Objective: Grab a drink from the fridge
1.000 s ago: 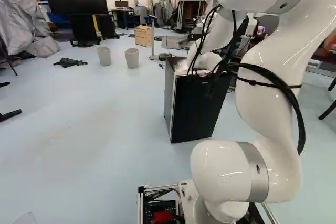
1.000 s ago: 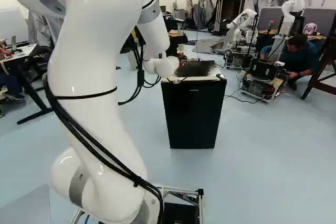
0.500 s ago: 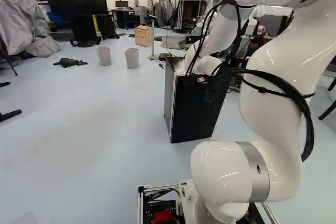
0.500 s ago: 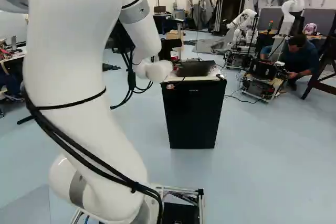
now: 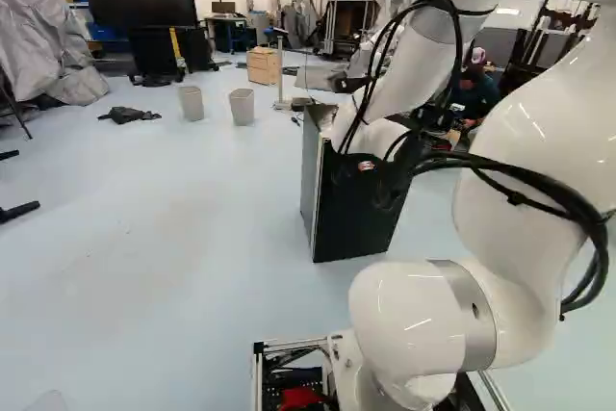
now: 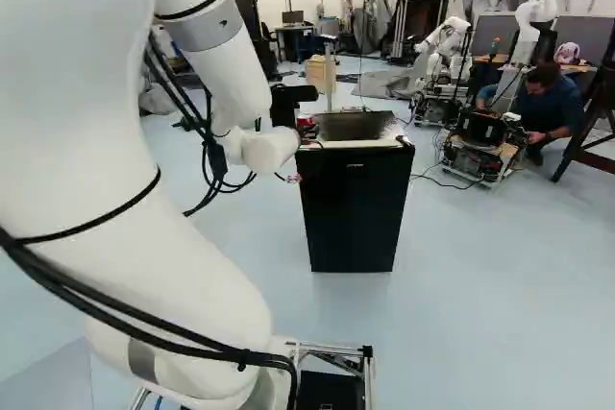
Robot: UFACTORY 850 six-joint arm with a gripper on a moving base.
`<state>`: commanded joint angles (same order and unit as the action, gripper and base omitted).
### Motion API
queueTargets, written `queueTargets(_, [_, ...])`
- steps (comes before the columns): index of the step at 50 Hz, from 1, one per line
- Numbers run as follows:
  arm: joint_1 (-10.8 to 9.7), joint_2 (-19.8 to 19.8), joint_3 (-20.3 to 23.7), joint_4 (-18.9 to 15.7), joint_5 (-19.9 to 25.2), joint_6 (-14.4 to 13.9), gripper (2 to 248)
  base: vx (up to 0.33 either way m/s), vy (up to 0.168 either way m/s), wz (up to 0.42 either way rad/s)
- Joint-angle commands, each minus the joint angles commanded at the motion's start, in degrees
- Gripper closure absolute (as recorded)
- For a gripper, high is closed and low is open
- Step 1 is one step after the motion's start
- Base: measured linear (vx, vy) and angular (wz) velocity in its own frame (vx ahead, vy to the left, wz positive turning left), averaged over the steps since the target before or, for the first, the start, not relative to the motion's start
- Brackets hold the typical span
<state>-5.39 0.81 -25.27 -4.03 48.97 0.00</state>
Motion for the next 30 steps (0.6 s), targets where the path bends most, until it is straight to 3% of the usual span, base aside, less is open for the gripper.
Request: queueTargets(30, [3.3,9.3,12.4,2.5,0.6,0.0,158,0.0,0.0,0.0])
